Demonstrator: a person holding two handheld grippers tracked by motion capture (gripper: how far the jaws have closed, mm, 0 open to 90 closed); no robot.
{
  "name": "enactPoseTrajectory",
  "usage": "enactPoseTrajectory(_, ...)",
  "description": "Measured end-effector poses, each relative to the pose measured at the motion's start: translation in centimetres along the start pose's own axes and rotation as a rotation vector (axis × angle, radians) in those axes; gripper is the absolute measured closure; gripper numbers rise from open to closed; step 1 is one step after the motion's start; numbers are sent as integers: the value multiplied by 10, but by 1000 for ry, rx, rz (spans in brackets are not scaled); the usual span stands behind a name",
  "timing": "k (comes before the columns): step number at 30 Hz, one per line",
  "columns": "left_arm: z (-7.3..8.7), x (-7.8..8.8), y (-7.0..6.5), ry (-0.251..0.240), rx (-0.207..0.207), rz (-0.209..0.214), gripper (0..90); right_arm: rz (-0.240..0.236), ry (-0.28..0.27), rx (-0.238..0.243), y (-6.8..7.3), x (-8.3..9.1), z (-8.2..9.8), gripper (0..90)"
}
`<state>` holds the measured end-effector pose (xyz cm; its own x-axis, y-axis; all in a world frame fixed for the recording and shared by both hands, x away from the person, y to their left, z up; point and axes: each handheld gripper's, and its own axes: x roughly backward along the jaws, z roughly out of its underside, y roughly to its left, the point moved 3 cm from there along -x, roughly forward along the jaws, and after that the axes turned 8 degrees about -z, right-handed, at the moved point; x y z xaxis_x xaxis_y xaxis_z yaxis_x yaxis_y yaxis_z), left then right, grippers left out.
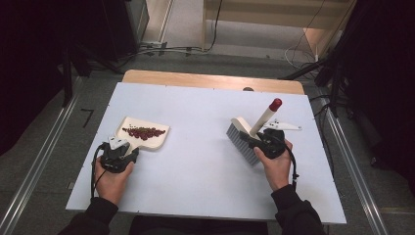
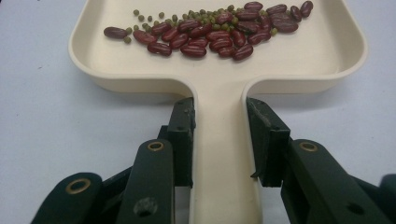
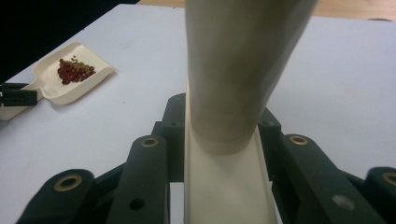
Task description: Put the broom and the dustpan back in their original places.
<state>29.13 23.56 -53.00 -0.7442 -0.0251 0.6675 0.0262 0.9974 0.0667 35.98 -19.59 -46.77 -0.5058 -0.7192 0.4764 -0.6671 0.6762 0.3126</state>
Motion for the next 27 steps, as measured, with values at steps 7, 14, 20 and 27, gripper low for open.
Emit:
enactPoseTrajectory(7, 0, 0, -2, 5, 29, -29, 667, -67, 25, -22, -9, 10, 5, 642)
enactPoseTrajectory(14, -1, -1, -5, 1, 63, -53, 667, -143, 63, -79, -25, 20, 14, 642)
enactPoseTrajectory(20, -1, -1, -6, -3, 76, -60, 666, -176, 56, -114, -36, 29, 19, 642)
enactPoseTrajectory(27, -1, -2, -6, -15, 85, -65, 663, -203, 83, -140, -44, 34, 22, 642)
